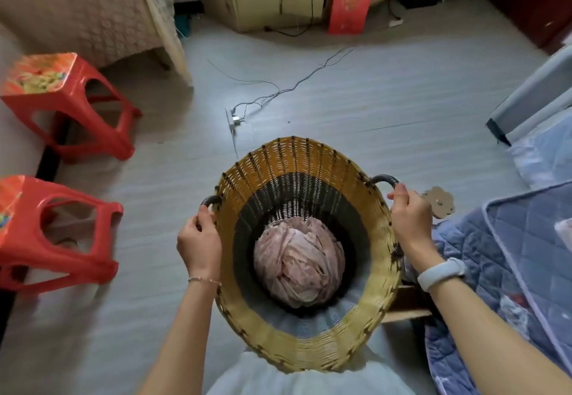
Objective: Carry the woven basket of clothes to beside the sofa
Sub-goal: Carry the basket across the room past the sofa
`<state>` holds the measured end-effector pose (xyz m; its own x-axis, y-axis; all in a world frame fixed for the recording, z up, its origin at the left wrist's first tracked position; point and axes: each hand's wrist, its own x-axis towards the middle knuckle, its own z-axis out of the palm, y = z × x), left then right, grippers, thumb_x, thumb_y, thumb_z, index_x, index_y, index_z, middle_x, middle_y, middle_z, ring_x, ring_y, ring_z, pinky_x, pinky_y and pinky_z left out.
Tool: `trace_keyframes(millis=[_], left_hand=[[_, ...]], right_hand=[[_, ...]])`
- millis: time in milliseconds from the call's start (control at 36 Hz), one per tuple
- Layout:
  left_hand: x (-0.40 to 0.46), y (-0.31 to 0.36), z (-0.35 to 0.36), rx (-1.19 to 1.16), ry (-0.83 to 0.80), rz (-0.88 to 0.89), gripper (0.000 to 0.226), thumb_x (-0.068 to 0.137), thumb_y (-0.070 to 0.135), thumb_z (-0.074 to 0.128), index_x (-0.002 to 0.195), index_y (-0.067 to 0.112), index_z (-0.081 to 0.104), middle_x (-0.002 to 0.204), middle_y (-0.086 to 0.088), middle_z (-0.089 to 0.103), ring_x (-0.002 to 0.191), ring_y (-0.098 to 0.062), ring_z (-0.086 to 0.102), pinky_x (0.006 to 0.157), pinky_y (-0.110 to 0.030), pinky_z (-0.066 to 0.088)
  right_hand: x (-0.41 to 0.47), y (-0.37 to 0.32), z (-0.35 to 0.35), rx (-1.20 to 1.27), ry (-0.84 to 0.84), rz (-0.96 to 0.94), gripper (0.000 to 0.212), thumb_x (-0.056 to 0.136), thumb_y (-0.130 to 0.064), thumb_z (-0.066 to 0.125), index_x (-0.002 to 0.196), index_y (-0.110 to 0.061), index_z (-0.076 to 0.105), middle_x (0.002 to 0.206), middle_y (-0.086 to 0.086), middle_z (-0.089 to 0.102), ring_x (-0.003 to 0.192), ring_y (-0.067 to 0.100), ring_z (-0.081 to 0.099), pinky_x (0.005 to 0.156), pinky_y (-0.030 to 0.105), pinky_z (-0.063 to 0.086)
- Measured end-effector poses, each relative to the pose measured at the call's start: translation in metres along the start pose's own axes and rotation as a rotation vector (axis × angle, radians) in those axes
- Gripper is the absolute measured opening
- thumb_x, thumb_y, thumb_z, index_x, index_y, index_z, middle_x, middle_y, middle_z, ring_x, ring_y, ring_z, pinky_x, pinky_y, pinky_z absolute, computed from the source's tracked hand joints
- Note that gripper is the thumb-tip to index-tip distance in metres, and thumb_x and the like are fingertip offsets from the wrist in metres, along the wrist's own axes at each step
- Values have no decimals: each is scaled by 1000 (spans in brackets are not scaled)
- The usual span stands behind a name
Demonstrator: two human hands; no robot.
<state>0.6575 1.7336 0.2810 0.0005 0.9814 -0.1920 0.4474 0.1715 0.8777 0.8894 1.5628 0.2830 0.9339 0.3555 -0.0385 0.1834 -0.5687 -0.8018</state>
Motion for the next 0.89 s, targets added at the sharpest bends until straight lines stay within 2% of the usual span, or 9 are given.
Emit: trace_keyframes(millis=[83, 139, 194, 250, 361, 472, 833, 889], left_hand=[[43, 25, 23, 17, -49, -9, 38, 96, 35, 38, 62, 22, 49, 56, -3, 44, 52, -16, 37, 48, -21, 26], [70, 45, 41, 26, -76, -1, 36, 96, 34, 38, 66, 21, 52, 56, -2, 43, 52, -15, 37, 48, -22, 27], [96, 67, 60, 38, -97, 23, 33, 96, 33, 38, 76, 14, 56, 56, -2, 43, 53, -15, 37, 49, -23, 27], [121, 89, 82, 49, -108, 55, 32, 96, 31, 37, 80, 11, 55, 57, -2, 44, 54, -15, 38, 50, -23, 29], [171, 125, 130, 55, -113, 101, 34, 97, 30, 37, 80, 7, 56, 58, -1, 45, 54, -13, 38, 50, -22, 28], [209, 156, 187, 43, -121, 116, 36, 97, 31, 37, 81, 6, 56, 57, -2, 42, 52, -13, 35, 49, -22, 26], [313, 276, 379, 45, -132, 104, 34, 97, 32, 37, 77, 11, 55, 56, -4, 41, 51, -15, 33, 48, -23, 25], [328, 291, 403, 59, -145, 115, 36, 97, 32, 36, 70, 16, 54, 59, -7, 45, 53, -18, 36, 50, -24, 27]], right_hand=[[38, -20, 17, -7, 11, 26, 40, 97, -29, 31, 87, -6, 62, 57, -5, 45, 64, 23, 48, 63, 32, 35], [64, -32, 25, -6, 21, 47, 37, 97, -29, 31, 84, -9, 60, 58, -3, 47, 68, 25, 50, 64, 32, 37], [90, -42, 32, 9, 50, 70, 38, 97, -28, 32, 84, -7, 60, 61, 2, 49, 70, 26, 50, 65, 32, 36], [119, -53, 38, 46, 80, 76, 38, 96, -26, 34, 83, -3, 61, 59, 2, 48, 69, 25, 49, 64, 31, 34], [182, -68, 57, 103, 104, 94, 32, 96, -25, 34, 79, -11, 57, 57, -5, 46, 68, 23, 48, 64, 34, 37], [251, -71, 71, 130, 126, 109, 32, 95, -26, 34, 78, -11, 56, 57, -4, 46, 62, 21, 46, 63, 34, 37], [495, -93, 82, 114, 163, 139, 31, 96, -25, 34, 78, -11, 55, 57, -5, 45, 68, 24, 49, 64, 33, 37], [524, -97, 82, 108, 165, 152, 31, 96, -25, 34, 79, -11, 55, 58, -5, 45, 68, 24, 49, 65, 34, 38]])
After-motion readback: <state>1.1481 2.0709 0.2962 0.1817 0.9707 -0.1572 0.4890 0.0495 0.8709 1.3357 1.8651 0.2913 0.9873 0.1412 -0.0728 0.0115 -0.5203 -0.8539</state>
